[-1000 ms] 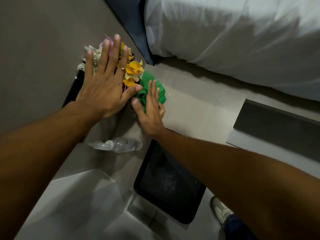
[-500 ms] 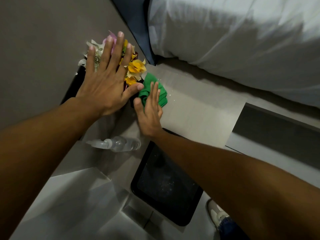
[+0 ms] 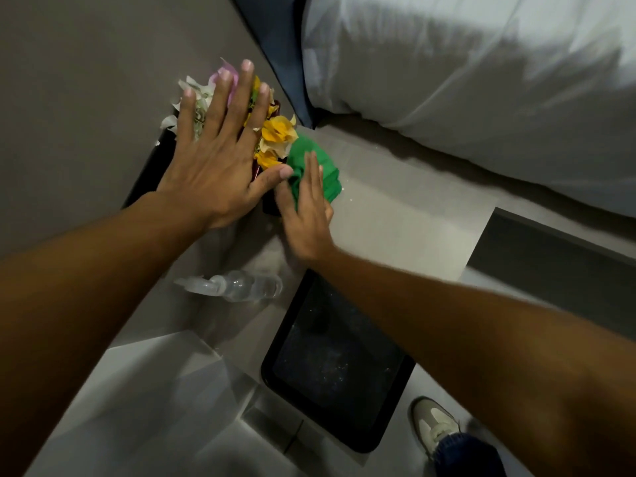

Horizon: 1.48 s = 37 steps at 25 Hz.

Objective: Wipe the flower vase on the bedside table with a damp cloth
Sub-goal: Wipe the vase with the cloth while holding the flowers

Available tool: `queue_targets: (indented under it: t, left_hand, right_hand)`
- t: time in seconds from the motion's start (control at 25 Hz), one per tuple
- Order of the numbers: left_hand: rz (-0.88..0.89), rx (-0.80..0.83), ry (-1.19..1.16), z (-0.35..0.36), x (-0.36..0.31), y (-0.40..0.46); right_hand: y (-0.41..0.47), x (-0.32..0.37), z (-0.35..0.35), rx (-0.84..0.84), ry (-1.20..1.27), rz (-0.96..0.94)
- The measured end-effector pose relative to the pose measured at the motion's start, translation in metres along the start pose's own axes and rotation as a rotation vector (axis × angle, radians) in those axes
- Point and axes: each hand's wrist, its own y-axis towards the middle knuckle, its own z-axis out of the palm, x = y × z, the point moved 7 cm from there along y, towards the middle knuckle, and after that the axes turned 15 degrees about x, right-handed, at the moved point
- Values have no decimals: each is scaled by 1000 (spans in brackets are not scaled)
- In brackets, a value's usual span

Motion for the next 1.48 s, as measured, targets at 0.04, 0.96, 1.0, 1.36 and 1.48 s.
queue_targets:
  t: [0.04,0.96,1.0,1.36,1.48]
  left_hand:
    - [-13,3,-7,0,0,0]
    - [-6,-2,-9,1,0,4]
    - [-8,-1,-15,2,0,4]
    - [-73,12,-23,5,6,1]
    - [-74,-9,-3,3,4,-2]
  right_hand:
    - [-21,-3,15,52,-19,-37]
    - [7,-9,-23,-65,-166,-126]
    - [5,-8,-25,-81,-169,-133]
    - [-57,2,-8,168,-174,-179]
    - [-92,4,-18,241,-106,-272]
